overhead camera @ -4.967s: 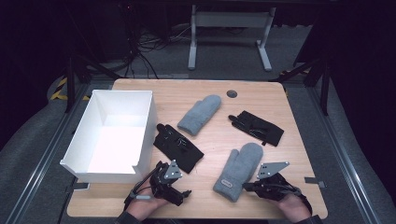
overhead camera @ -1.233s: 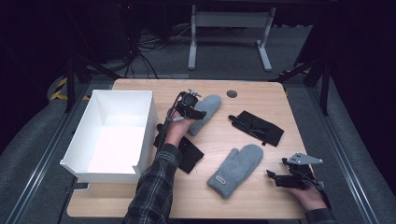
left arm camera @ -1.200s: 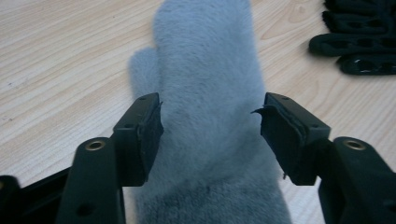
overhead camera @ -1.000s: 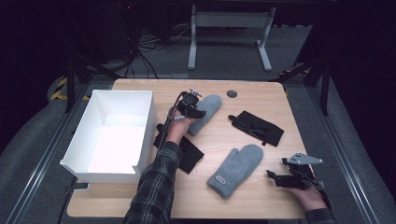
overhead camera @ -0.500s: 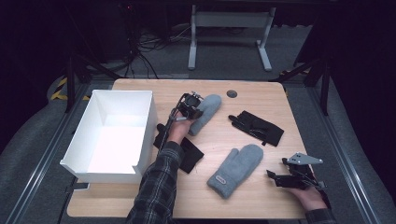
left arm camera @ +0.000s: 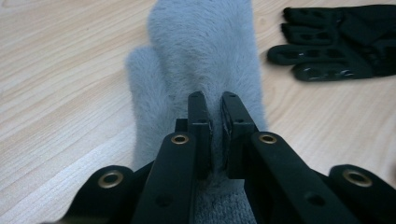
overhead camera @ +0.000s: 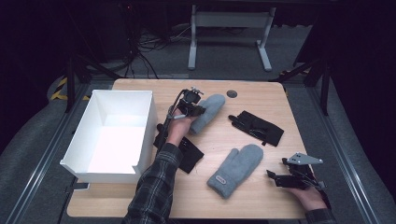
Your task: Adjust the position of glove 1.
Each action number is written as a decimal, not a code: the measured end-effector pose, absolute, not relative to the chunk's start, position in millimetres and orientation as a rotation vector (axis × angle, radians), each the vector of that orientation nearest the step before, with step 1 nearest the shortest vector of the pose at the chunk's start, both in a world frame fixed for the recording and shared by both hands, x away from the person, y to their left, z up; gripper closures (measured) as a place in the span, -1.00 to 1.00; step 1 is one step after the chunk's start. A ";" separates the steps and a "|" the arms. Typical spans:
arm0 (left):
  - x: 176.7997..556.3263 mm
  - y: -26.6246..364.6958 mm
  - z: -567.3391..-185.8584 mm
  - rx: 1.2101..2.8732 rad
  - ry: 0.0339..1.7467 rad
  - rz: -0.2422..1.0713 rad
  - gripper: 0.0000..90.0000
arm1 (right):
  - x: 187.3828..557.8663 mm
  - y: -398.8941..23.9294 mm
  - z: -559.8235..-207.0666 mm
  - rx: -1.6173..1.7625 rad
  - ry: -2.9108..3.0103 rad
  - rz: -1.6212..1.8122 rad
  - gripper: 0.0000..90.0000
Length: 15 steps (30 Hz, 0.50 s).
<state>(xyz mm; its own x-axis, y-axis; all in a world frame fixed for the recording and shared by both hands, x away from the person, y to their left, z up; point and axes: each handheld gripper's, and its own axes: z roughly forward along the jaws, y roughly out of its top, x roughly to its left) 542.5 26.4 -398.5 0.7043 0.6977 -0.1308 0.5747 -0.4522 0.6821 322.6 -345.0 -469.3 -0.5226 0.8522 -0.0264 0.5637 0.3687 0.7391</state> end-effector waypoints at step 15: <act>497.2 14.6 -359.8 2.165 0.867 0.163 0.89 | 322.7 -345.0 -469.3 1.230 2.229 0.965 -0.64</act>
